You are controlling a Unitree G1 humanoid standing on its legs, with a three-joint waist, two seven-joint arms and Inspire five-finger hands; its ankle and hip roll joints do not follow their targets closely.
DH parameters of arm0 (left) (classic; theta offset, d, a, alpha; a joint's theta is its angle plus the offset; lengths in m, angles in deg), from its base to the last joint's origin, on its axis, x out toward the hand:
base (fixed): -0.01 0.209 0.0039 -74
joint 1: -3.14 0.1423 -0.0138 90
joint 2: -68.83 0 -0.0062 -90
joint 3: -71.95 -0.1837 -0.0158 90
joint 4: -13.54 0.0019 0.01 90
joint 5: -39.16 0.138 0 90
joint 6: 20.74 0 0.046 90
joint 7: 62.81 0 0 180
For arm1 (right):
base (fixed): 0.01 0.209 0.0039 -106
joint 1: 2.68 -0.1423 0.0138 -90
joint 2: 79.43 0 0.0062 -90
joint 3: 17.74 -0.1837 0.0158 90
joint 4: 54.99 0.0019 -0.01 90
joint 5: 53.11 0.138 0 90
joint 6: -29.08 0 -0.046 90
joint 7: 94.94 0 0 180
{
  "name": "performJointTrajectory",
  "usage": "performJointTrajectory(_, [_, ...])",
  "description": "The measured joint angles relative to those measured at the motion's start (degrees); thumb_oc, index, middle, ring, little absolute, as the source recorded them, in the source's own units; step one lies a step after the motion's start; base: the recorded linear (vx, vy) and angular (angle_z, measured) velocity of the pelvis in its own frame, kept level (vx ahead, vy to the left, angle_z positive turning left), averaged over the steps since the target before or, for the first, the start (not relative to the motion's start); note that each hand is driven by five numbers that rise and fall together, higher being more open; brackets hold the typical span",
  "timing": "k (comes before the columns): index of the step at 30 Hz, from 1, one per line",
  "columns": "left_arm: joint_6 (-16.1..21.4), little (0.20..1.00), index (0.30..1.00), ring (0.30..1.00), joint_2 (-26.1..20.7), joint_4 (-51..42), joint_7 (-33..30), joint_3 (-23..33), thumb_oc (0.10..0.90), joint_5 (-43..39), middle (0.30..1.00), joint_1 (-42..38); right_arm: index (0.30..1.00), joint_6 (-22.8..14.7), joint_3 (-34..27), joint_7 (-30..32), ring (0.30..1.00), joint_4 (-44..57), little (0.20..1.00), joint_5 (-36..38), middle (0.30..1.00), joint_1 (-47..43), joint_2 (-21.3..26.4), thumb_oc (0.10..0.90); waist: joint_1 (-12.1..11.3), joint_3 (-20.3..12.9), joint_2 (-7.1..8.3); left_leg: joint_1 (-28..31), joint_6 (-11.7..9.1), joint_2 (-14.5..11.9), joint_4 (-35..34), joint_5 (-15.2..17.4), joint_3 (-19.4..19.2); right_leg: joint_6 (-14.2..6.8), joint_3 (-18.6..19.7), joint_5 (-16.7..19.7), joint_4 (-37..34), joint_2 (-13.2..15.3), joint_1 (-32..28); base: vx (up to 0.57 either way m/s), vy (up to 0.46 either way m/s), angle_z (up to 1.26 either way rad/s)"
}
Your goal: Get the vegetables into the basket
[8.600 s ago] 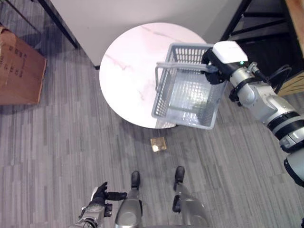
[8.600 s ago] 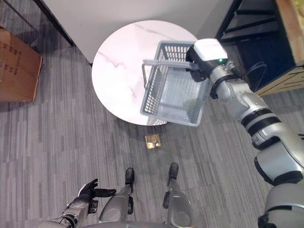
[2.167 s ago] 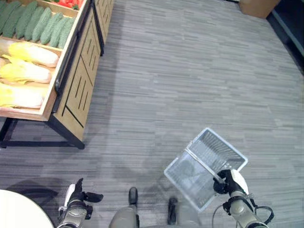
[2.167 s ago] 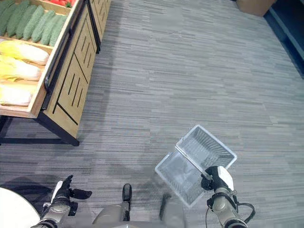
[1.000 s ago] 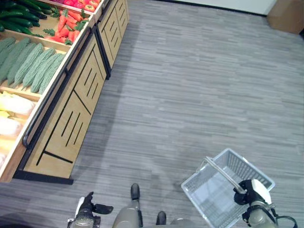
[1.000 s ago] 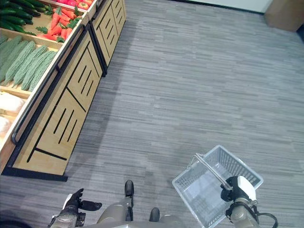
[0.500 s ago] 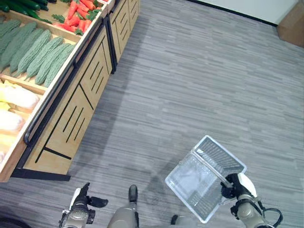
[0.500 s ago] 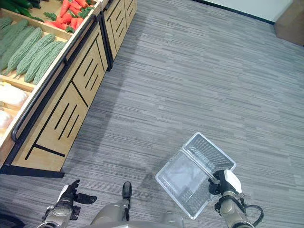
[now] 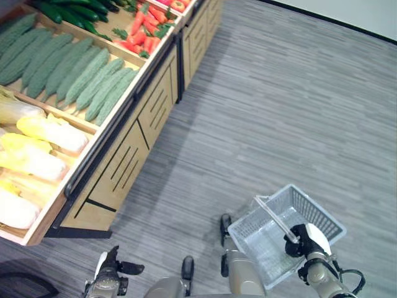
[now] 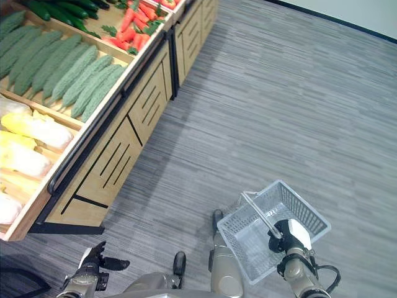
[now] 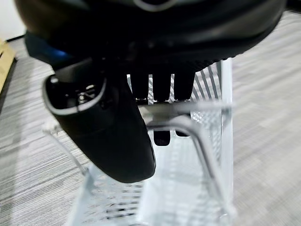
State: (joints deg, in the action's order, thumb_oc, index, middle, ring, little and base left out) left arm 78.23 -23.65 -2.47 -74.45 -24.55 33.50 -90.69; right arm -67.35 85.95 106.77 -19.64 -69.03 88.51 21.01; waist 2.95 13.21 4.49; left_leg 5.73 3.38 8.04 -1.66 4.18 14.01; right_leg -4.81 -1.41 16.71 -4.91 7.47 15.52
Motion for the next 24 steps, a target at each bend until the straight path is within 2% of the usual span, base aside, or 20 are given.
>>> performJointTrajectory(1, [0.08,1.0,1.0,1.0,0.93,-0.08,-0.1,0.0,0.9,-0.01,1.0,0.13,0.3,0.13,-0.02,-0.08,0.3,-0.06,0.3,-0.03,0.3,-0.7,0.93,0.4,-0.72,-0.07,-1.63,-0.49,-0.96,-1.66,0.97,0.22,-1.45,1.84,-1.35,1.15,0.26,-1.44,-0.27,0.23,-0.295,0.66])
performJointTrajectory(2, [0.09,1.0,1.0,1.0,1.55,-0.1,-0.08,0.01,0.9,-0.01,1.0,0.23,0.3,0.1,0.02,-0.14,0.3,0.02,0.3,-0.08,0.3,-2.48,1.47,0.4,-0.87,-0.01,-2.44,-1.02,-2.46,-2.63,2.71,0.47,-2.67,2.87,-2.16,0.89,0.9,-2.4,-0.47,0.27,-0.38,0.3])
performJointTrajectory(3, [0.13,1.0,1.0,1.0,2.41,0.6,-0.03,0.86,0.9,0.0,1.0,0.32,0.3,-0.31,0.1,-0.29,0.3,0.11,0.3,-0.2,0.3,-4.89,1.94,0.4,-1.08,0.04,-2.39,-2.95,-4.7,-2.86,7.81,-0.22,-4.35,4.13,-3.18,-0.98,1.46,-2.5,-1.81,0.34,-0.488,0.41])
performJointTrajectory(4, [0.14,1.0,1.0,1.0,3.21,1.21,-0.07,1.16,0.9,-0.05,1.0,-0.04,0.3,-0.35,0.2,-0.29,0.3,0.78,0.3,-0.22,0.3,-4.46,2.72,0.4,-0.76,-0.42,-2.7,-3.05,-5.43,-3.2,9.67,-0.13,-2.93,4.78,-4.89,-1.92,1.46,-2.56,-3.07,0.19,-0.312,0.61])
performJointTrajectory(7, [0.57,1.0,1.0,1.0,3.94,0.34,-0.03,1.05,0.9,-0.05,1.0,-0.31,0.3,-0.89,0.08,-0.22,0.3,2.91,0.3,-0.25,0.3,-4.29,4.92,0.4,-1.23,-1.05,-3.17,-3.69,-6.0,-5.34,12.97,-0.63,-2.13,5.36,-7.8,-6.19,2.07,-4.12,-5.64,0.08,-0.208,0.69])
performJointTrajectory(8, [0.25,1.0,1.0,1.0,4.04,-0.04,0.0,1.03,0.9,-0.07,1.0,-1.63,0.3,-1.28,0.05,-0.14,0.3,3.15,0.3,-0.24,0.3,-4.68,6.1,0.4,-1.59,-0.92,-2.77,-7.19,-6.74,-5.66,18.57,-0.47,-3.08,6.21,-9.49,-6.49,1.8,-4.15,-5.9,0.07,-0.251,0.78])
performJointTrajectory(9, [-0.07,1.0,1.0,1.0,4.38,0.0,0.08,1.04,0.9,-0.08,1.0,-2.61,0.3,-1.27,0.03,-0.12,0.3,3.08,0.3,-0.23,0.3,-4.79,6.85,0.4,-1.65,-0.84,-2.58,-9.98,-8.89,-5.96,22.93,-0.34,-5.07,6.81,-10.51,-6.72,1.9,-3.87,-6.23,0.03,-0.167,0.91])
performJointTrajectory(10, [-0.28,1.0,1.0,1.0,4.51,-0.2,0.18,0.85,0.9,-0.1,1.0,-2.98,0.3,-1.28,-0.04,-0.04,0.3,3.12,0.3,-0.08,0.3,-4.47,7.29,0.4,-1.99,-0.53,-1.61,-12.0,-10.02,-7.35,25.24,-1.12,-8.72,9.24,-11.29,-8.62,1.89,-3.58,-6.96,0.04,-0.183,0.9])
performJointTrajectory(11, [-0.4,1.0,1.0,1.0,4.45,-0.82,0.21,0.15,0.9,-0.12,1.0,-3.79,0.3,-1.28,-0.83,0.0,0.3,3.21,0.3,0.0,0.3,-3.86,7.37,0.4,-2.2,-0.28,-1.38,-14.15,-10.48,-9.52,27.69,-1.4,-13.43,10.83,-12.48,-10.01,1.11,-3.5,-8.0,0.04,-0.121,0.74])
performJointTrajectory(12, [-0.32,1.0,1.0,1.0,4.3,-1.8,0.26,0.0,0.9,-0.11,1.0,-3.81,0.3,-1.1,-1.06,0.09,0.3,3.24,0.3,0.04,0.3,-3.69,6.98,0.4,-3.06,-0.07,-1.54,-14.9,-10.54,-10.8,26.44,-1.37,-15.15,10.46,-13.93,-9.75,1.06,-3.2,-8.73,0.09,-0.174,0.86])
performJointTrajectory(13, [-0.54,1.0,1.0,1.0,4.37,-2.31,0.27,-0.76,0.9,-0.14,1.0,-4.75,0.3,-1.27,-1.79,0.55,0.3,3.44,0.3,0.1,0.3,-2.68,6.72,0.4,-2.66,0.32,-1.0,-16.05,-10.81,-13.0,22.99,-2.39,-18.98,11.76,-16.4,-11.04,0.33,-3.13,-9.78,0.1,-0.033,0.88])
performJointTrajectory(14, [-0.65,1.0,1.0,1.0,4.2,-2.75,0.27,-1.99,0.9,-0.13,1.0,-5.18,0.3,-1.27,-2.36,0.58,0.3,3.59,0.3,0.12,0.3,-2.07,6.4,0.4,-2.2,0.39,-1.21,-17.38,-10.89,-14.97,20.49,-3.18,-22.32,11.86,-18.27,-11.14,-0.05,-3.27,-10.5,0.15,-0.007,0.98])
performJointTrajectory(15, [-0.66,1.0,1.0,1.0,3.89,-3.22,0.39,-2.31,0.9,-0.08,1.0,-5.15,0.3,-1.12,-2.44,0.62,0.3,3.39,0.3,0.16,0.3,-2.19,5.73,0.4,-2.36,0.37,-1.48,-18.29,-10.59,-15.77,15.99,-4.2,-23.32,11.02,-19.65,-11.3,-0.11,-3.26,-10.85,0.17,0.076,0.86])
performJointTrajectory(17, [-1.03,1.0,1.0,1.0,3.51,-4.24,0.34,-3.17,0.9,-0.04,1.0,-5.42,0.3,-1.01,-2.67,0.86,0.3,3.09,0.3,0.16,0.3,-2.08,4.87,0.4,-1.89,0.27,-2.04,-19.34,-11.64,-17.37,3.83,-7.86,-26.4,9.44,-22.67,-12.04,-0.05,-3.48,-11.11,0.22,0.12,0.68])
performJointTrajectory(18, [-1.15,1.0,1.0,1.0,3.32,-4.3,0.34,-3.36,0.9,-0.03,1.0,-5.45,0.3,-0.8,-2.67,0.89,0.3,2.84,0.3,0.16,0.3,-2.07,4.46,0.4,-2.04,0.32,-2.31,-19.62,-12.02,-18.44,1.28,-9.58,-27.06,9.07,-23.33,-12.33,-0.05,-3.74,-11.41,0.24,0.14,0.46])
performJointTrajectory(20, [-1.3,1.0,1.0,1.0,3.2,-4.26,0.32,-3.59,0.9,0.09,1.0,-4.99,0.3,-0.55,-2.63,0.88,0.3,2.74,0.3,0.13,0.3,-1.57,4.24,0.4,-2.25,0.35,-3.12,-19.55,-12.49,-20.54,-1.85,-12.17,-26.31,7.82,-23.48,-13.1,-0.04,-4.26,-12.71,0.23,0.149,0.08])
performJointTrajectory(21, [-1.64,1.0,1.0,1.0,3.22,-4.26,0.3,-3.6,0.9,0.09,1.0,-3.41,0.3,-0.47,-2.65,0.91,0.3,1.42,0.3,0.1,0.3,-2.02,4.31,0.4,-2.63,0.18,-4.1,-18.35,-12.33,-21.51,-2.26,-13.55,-24.41,6.22,-22.52,-13.62,-0.04,-4.28,-14.37,0.28,0.283,-0.4])
performJointTrajectory(22, [-1.69,1.0,1.0,1.0,3.69,-4.71,0.29,-3.6,0.9,0.09,1.0,-1.79,0.3,-0.44,-3.31,0.96,0.3,1.07,0.3,0.02,0.3,-0.96,5.68,0.4,-2.83,-0.08,-6.51,-16.19,-10.65,-21.53,-1.68,-16.13,-24.7,3.9,-21.78,-14.25,1.05,-4.23,-15.67,0.24,0.285,-0.5])
performJointTrajectory(23, [-1.7,1.0,1.0,1.0,4.0,-4.67,0.32,-3.61,0.9,0.1,1.0,-1.07,0.3,-0.44,-3.83,0.97,0.3,0.7,0.3,0.04,0.3,-0.24,6.3,0.4,-2.86,-0.6,-7.85,-15.36,-9.86,-21.49,-2.01,-15.07,-25.71,2.67,-21.54,-14.86,1.87,-4.11,-16.07,0.24,0.319,-0.17])
performJointTrajectory(24, [-1.84,1.0,1.0,1.0,3.3,-4.44,0.37,-3.68,0.9,0.1,1.0,-1.32,0.3,-0.19,-4.54,1.19,0.3,-0.67,0.3,0.2,0.3,0.02,5.17,0.4,-2.38,-0.63,-6.52,-14.53,-9.24,-19.38,-2.36,-14.86,-25.78,1.61,-21.62,-15.23,3.11,-1.72,-16.08,0.16,0.245,0.18])
